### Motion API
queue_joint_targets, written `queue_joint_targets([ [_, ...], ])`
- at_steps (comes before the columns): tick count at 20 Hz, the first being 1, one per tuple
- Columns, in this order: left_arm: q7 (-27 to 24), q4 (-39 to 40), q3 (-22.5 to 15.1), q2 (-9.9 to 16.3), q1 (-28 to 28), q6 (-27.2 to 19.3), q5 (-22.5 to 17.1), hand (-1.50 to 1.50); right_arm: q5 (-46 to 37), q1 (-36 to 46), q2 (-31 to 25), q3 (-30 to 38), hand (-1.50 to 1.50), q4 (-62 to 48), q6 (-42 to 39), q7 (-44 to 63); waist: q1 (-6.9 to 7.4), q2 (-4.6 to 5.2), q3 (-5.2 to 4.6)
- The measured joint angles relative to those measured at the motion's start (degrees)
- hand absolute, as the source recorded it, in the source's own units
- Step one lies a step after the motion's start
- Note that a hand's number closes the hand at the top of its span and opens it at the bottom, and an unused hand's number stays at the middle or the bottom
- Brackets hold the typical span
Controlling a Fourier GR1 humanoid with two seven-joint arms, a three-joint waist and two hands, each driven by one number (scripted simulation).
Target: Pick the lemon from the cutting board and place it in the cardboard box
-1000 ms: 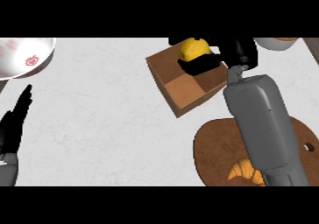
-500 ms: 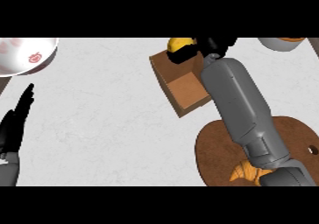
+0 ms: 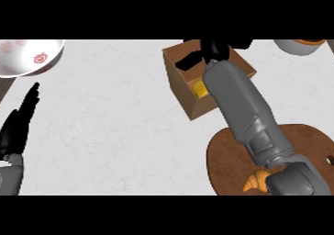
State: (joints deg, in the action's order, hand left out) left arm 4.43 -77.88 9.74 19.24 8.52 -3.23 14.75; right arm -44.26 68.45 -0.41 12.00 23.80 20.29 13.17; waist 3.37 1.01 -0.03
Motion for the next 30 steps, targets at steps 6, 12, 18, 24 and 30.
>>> queue_joint_targets([
  [6, -0.45, 0.51, 0.22, -0.26, 0.29, -0.49, 0.36, 0.0, 3.22, 0.01, -0.66, 3.46, -1.5, -1.94, 5.37, -9.8, -0.4, -0.02, -0.01],
  [12, -1.6, 0.84, 0.81, -0.22, -1.33, -0.44, 0.26, 0.0, 8.98, 0.3, -1.71, 8.88, -1.5, 0.17, 9.9, -16.68, -1.01, -0.18, 0.05],
  [18, -1.14, 1.14, 2.0, 0.32, -1.66, -0.45, 0.12, 0.0, 15.7, -3.66, -4.84, 12.63, -1.5, 4.84, 5.41, -22.64, -2.56, -0.77, 0.05],
  [24, -1.26, 1.72, 2.66, 0.17, -2.06, -0.78, 0.3, 0.0, 20.04, -11.45, -10.29, 13.85, -1.5, 11.91, -1.35, -23.7, -3.75, -1.17, 0.03],
  [30, -0.69, 0.36, 3.38, 0.37, -3.1, -0.31, -0.13, 0.0, 23.56, -21.97, -16.33, 14.03, -1.5, 22.7, -9.54, -22.06, -4.41, -1.43, 0.02],
])
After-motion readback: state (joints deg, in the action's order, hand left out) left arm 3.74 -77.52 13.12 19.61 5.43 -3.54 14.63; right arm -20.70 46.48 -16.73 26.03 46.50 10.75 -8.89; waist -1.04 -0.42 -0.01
